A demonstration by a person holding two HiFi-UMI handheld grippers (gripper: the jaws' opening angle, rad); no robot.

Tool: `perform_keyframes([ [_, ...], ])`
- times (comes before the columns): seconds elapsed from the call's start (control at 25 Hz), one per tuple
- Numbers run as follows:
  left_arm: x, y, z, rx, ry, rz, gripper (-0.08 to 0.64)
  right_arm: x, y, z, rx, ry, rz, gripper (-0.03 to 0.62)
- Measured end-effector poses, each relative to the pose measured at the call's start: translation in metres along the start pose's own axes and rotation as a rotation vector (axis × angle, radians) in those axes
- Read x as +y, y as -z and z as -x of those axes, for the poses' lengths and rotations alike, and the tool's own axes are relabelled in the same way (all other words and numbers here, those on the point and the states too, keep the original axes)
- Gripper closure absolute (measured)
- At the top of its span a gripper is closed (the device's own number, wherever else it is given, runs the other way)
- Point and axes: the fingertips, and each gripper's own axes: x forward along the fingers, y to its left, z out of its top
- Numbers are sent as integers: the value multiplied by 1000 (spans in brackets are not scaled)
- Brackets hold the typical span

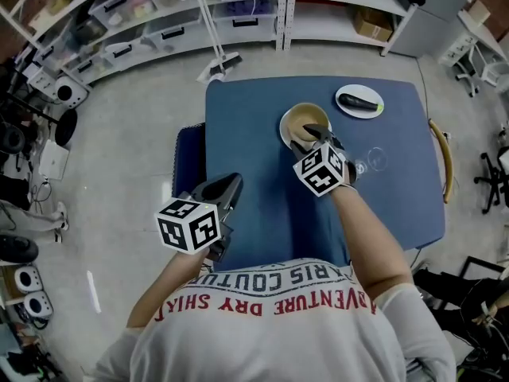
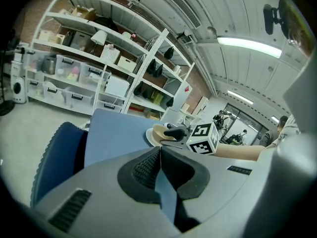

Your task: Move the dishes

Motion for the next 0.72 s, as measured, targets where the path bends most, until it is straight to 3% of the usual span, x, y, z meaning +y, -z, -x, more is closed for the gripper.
perform_keyframes([
  [0.4, 11, 4, -15, 4, -8, 28, 531, 4, 8, -9, 47, 16, 216, 510],
  [0.72, 19, 6, -15, -3, -14, 34, 531, 12, 8, -14, 74, 7, 332, 547],
])
